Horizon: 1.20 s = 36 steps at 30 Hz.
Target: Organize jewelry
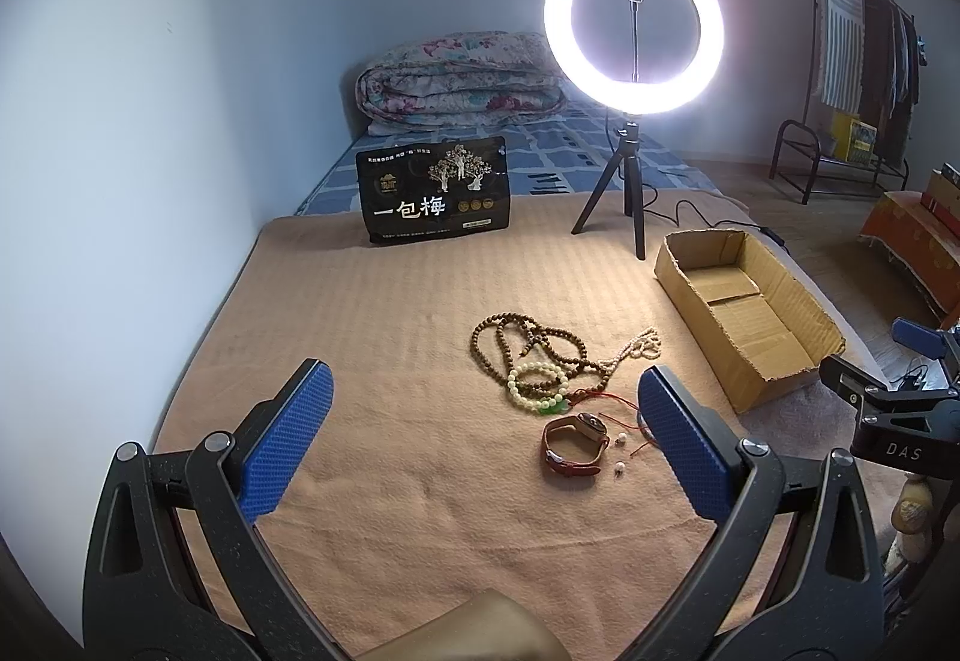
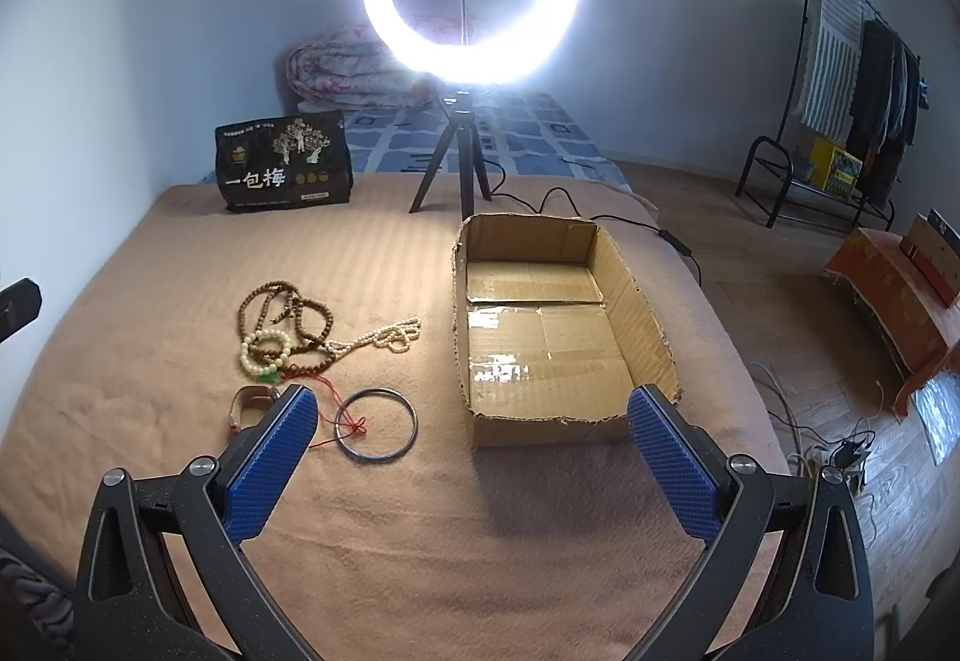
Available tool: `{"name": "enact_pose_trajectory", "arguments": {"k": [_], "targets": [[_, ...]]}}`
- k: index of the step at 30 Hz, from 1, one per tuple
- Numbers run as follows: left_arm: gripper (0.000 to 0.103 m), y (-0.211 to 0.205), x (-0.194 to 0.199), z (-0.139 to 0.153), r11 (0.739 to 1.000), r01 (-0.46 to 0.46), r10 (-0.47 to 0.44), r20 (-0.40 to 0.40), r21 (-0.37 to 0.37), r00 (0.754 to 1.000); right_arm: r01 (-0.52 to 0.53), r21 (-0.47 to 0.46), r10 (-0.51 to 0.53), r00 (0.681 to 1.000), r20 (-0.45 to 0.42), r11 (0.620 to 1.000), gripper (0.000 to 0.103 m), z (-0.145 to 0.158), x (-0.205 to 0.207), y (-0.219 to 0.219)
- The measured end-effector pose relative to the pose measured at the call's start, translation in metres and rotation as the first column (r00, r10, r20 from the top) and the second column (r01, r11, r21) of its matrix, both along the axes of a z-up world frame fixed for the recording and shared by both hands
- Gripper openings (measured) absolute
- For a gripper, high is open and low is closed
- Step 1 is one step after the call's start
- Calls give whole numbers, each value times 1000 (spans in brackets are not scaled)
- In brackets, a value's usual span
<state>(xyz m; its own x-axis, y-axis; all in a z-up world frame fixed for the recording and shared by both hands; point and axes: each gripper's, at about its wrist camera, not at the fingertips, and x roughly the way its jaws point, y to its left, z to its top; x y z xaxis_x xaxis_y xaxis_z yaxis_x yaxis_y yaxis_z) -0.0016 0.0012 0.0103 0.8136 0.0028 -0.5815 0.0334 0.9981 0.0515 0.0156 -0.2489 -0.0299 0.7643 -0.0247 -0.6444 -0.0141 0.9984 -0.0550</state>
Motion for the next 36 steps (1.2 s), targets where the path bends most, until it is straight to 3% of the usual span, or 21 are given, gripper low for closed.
{"name": "enact_pose_trajectory", "arguments": {"k": [11,23,36], "targets": [[103,-2,-2,-2,999,10,-10,-18,-47,1000,4,5,-4,1000,-8,1000,103,0,1,-1],[103,11,14,-13,986,28,-51,-136,-167,989,-5,22,5,1000,-24,1000,103,1,3,-1],[103,22,20,-10,971,56,-91,-144,-231,985,-5,26,5,999,-33,1000,103,1,5,-2]]}}
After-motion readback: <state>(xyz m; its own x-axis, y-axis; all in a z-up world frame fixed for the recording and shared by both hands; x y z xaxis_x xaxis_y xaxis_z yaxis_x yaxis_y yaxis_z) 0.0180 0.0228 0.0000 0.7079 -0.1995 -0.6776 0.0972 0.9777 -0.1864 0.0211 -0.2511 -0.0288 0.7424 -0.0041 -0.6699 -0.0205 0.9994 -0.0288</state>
